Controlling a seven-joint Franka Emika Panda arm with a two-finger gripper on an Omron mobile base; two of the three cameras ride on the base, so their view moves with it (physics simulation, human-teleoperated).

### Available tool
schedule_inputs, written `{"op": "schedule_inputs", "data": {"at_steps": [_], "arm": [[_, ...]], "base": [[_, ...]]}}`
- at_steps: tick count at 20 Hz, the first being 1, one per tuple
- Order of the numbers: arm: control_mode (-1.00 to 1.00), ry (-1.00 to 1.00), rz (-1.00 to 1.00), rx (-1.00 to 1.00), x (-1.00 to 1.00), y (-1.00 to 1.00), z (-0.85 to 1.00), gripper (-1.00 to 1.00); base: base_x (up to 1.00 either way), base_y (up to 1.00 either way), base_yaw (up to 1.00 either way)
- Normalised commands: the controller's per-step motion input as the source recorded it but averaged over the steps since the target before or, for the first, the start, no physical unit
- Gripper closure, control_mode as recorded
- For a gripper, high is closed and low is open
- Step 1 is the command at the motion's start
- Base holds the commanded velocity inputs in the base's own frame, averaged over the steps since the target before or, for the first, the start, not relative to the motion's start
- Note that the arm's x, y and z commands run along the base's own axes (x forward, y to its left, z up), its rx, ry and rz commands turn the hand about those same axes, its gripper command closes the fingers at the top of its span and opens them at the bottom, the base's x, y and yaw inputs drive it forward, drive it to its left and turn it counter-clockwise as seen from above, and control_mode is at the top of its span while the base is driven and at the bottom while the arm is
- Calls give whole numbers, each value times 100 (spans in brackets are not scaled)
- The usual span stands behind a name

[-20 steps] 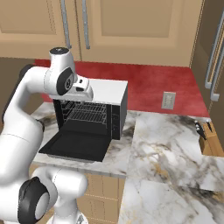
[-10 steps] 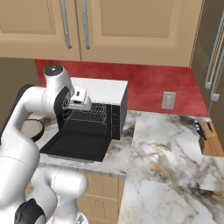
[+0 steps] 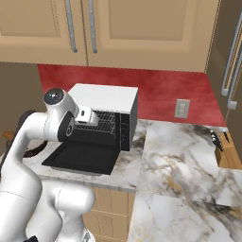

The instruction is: Pick up the heated bread from the toaster oven and place it in the bowl. Then move the bread bowl to the dining counter.

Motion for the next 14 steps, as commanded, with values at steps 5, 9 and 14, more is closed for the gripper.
{"op": "schedule_inputs", "data": {"at_steps": [5, 9, 14], "arm": [[-100, -15, -3, 0, 1, 1, -9, -100], [-100, -5, 0, 0, 2, 9, 0, -100], [-100, 0, 0, 0, 0, 0, 0, -100]], "base": [[0, 0, 0], [0, 0, 0], [0, 0, 0]]}}
